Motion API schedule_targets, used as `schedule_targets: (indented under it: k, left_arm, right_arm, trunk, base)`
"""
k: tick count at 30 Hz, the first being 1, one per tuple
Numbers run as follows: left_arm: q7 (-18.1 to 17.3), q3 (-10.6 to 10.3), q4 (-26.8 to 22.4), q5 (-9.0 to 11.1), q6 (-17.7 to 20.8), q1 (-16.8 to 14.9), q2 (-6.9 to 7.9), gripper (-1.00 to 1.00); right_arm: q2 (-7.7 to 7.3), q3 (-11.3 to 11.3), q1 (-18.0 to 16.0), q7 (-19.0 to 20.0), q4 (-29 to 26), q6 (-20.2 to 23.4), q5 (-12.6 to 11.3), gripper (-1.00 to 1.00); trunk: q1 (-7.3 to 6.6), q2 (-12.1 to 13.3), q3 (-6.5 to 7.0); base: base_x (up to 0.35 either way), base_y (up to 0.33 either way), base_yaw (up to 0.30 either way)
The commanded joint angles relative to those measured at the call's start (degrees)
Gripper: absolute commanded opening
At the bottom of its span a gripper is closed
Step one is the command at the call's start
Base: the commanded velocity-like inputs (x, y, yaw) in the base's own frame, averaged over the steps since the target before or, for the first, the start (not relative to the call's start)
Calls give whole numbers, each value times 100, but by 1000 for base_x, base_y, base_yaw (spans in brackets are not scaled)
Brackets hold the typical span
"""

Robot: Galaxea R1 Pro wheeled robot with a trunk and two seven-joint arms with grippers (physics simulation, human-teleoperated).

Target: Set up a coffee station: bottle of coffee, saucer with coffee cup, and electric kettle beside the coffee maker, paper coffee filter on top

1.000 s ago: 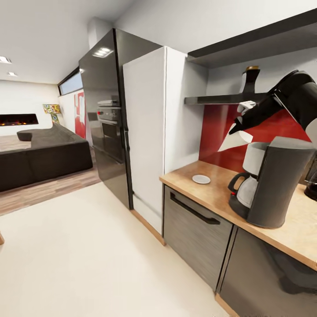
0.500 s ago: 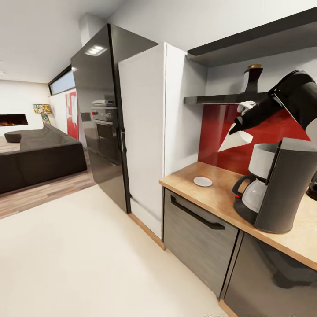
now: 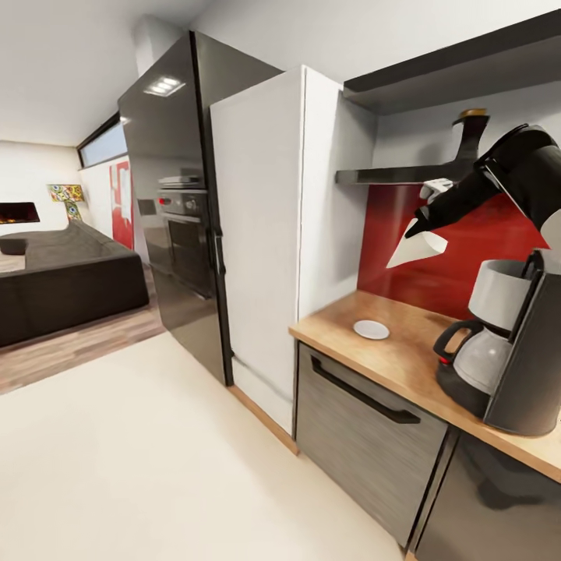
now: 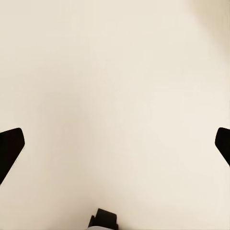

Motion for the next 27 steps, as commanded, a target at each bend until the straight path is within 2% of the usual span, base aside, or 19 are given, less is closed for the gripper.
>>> schedule_targets:
  k: [1, 14, 21, 27]
  left_arm:
    - [-1, -1, -8, 57, -5, 1, -2, 100]
    - [-1, -1, -8, 57, -5, 1, -2, 100]
    - [-1, 5, -7, 57, -5, 1, -2, 100]
    - [-1, 7, -6, 57, -5, 5, -2, 100]
  right_arm:
    - [-1, 4, -5, 40, -11, 36, 55, -100]
    - [-1, 5, -5, 40, -11, 38, 55, -100]
    - [-1, 2, -5, 40, -15, 38, 55, -100]
    - [-1, -1, -5, 40, -17, 39, 55, -100]
  trunk:
    - [2, -4, -6]
    - [2, -4, -6]
    - [2, -4, -6]
    - [2, -4, -6]
  base:
    - [106, 80, -168]
    - [22, 16, -238]
    - [6, 17, -34]
    - [152, 200, -5]
